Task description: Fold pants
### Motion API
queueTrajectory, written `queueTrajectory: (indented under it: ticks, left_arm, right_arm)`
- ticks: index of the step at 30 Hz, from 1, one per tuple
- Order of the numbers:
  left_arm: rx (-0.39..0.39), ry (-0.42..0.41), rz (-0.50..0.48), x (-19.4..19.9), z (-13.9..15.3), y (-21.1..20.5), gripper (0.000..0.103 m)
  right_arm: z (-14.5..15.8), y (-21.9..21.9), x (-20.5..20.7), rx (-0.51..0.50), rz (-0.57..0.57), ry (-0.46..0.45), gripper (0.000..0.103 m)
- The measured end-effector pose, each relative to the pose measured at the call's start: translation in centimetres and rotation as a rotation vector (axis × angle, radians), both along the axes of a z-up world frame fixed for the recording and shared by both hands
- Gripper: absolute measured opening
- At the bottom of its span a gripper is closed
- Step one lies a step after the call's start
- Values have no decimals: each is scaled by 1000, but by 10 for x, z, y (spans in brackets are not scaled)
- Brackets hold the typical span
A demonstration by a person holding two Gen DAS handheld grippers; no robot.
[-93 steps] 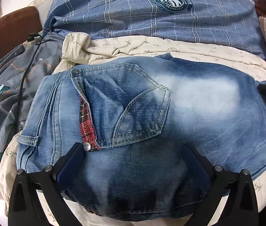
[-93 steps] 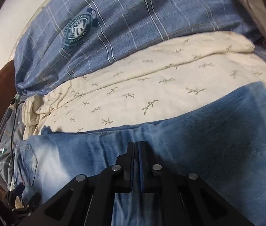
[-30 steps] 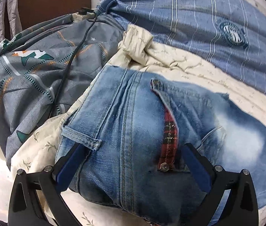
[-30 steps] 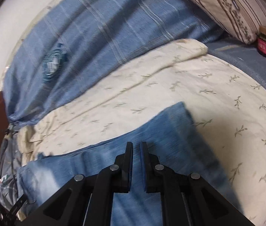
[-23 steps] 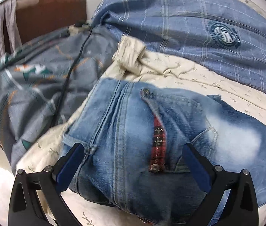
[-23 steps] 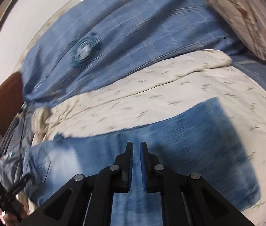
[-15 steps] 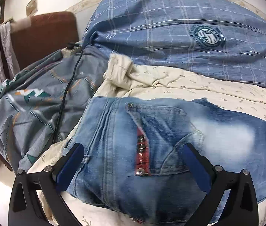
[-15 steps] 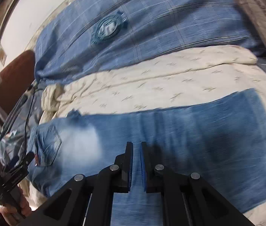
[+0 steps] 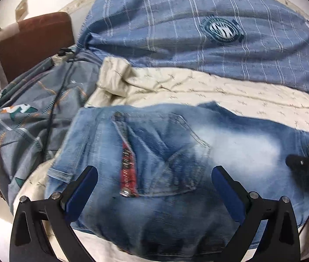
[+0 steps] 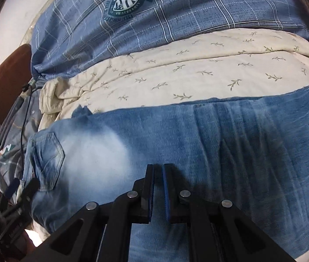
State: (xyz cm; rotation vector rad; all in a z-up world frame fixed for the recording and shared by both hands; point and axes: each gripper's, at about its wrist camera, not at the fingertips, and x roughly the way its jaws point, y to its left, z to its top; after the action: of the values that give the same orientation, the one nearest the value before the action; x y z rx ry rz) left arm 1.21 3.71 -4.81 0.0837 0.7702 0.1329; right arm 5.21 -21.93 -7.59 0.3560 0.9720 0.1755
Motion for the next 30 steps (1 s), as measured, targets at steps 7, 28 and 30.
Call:
queueTrajectory:
  ticks: [7, 28, 30]
  left_arm:
    - [8, 114, -60, 5, -23, -27, 103]
    - [109, 102, -117, -2, -28, -53, 103]
    - [111, 122, -140, 0, -31, -58, 103]
  right_arm:
    - [-4, -1, 13, 17, 4, -46, 10]
    - [4, -17, -37, 16, 64, 45, 10]
    - [1, -27, -42, 66, 53, 71, 10]
